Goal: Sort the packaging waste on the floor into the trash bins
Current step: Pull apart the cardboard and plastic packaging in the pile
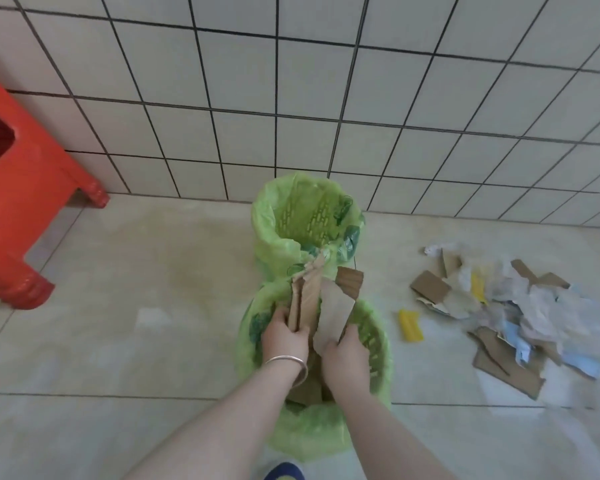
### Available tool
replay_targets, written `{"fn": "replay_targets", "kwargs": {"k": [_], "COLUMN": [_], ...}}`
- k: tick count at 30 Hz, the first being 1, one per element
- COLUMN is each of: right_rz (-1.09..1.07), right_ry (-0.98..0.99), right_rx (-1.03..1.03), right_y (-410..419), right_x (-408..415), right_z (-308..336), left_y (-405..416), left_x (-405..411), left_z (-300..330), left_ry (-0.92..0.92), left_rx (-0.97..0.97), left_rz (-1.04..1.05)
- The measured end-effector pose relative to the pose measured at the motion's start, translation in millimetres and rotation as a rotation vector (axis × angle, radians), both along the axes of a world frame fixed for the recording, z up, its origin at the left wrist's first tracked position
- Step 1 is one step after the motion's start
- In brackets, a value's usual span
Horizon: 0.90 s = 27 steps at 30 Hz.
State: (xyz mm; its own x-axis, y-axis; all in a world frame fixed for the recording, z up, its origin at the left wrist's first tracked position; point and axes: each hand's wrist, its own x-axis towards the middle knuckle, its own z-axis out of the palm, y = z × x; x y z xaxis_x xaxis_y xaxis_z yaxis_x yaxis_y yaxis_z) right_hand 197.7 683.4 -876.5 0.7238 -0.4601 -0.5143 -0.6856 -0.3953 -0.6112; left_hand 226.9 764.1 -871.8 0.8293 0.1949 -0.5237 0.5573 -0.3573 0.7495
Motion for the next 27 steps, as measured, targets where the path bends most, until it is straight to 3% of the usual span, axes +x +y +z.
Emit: {"fn": "replay_targets", "kwargs": {"k": [6, 12, 16, 19, 24, 27], "right_rz": [0.062, 0.356, 0.494, 0.395, 0.180, 0.150], "right_ry": [0.199, 0.420, 0.396, 0.312, 0.293, 0.298], "right_rx": [0.009, -0.054, -0.133, -0.172, -0.159, -0.139], "right_y": [-8, -7, -12, -18, -25, -27], "right_x": [6, 13, 17, 21, 27, 27], "right_z": [-28, -50, -42, -30, -13, -17], "left_y": [-12, -13, -15, -22, -21, -19], "left_x": [0, 15, 13, 7, 0, 4], "left_z": [-44, -39, -52, -40, -25, -31], "left_ry": [0.180, 0.407, 0.518, 0.400, 0.068, 0.129], "left_rx": [0.105, 0.169, 0.030, -0.094, 0.043, 0.110], "left_rz": [-0.080, -0.080, 0.201, 0.396, 0.431, 0.481]}}
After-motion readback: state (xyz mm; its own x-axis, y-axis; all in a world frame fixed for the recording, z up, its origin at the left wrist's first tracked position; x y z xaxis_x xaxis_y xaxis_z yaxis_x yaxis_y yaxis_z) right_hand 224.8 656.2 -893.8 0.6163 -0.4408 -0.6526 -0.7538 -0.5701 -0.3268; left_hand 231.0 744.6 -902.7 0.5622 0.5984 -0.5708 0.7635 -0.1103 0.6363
